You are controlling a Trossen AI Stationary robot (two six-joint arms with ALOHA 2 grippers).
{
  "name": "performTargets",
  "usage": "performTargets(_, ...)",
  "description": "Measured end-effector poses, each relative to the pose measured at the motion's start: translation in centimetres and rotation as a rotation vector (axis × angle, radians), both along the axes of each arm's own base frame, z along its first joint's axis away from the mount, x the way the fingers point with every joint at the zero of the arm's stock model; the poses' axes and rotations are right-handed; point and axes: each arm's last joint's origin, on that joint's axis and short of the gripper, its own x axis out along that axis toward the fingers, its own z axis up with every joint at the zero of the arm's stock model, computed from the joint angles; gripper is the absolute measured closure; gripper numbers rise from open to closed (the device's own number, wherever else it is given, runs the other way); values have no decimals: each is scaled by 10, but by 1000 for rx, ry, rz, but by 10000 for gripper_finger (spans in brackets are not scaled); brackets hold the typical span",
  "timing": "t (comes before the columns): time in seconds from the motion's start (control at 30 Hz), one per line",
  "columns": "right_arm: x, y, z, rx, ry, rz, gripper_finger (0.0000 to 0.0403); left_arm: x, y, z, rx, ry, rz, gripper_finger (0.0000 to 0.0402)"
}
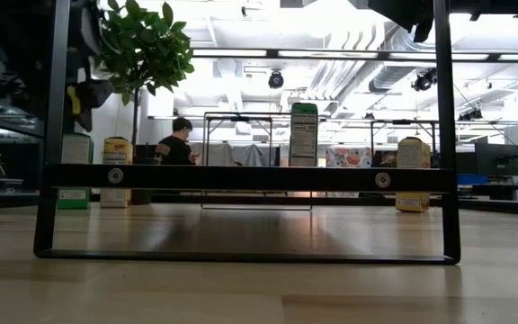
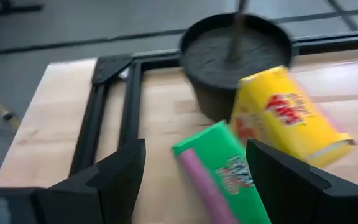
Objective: Stack cereal on shelf
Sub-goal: Put the green cereal box aligned with the other green cereal box on the shelf
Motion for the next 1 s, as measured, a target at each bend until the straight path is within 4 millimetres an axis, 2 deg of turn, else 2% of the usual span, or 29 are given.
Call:
performTargets(0.47, 0, 0, 0, 20, -7, 5, 162, 9, -3, 0, 82, -181, 49, 131)
performTargets(0.8, 0, 0, 0, 17, -2, 5, 162, 11, -3, -26, 53, -143, 106, 139)
performTargets(1.0, 0, 0, 0, 18, -2, 5, 162, 16, -5, -30, 68, -176, 113, 140)
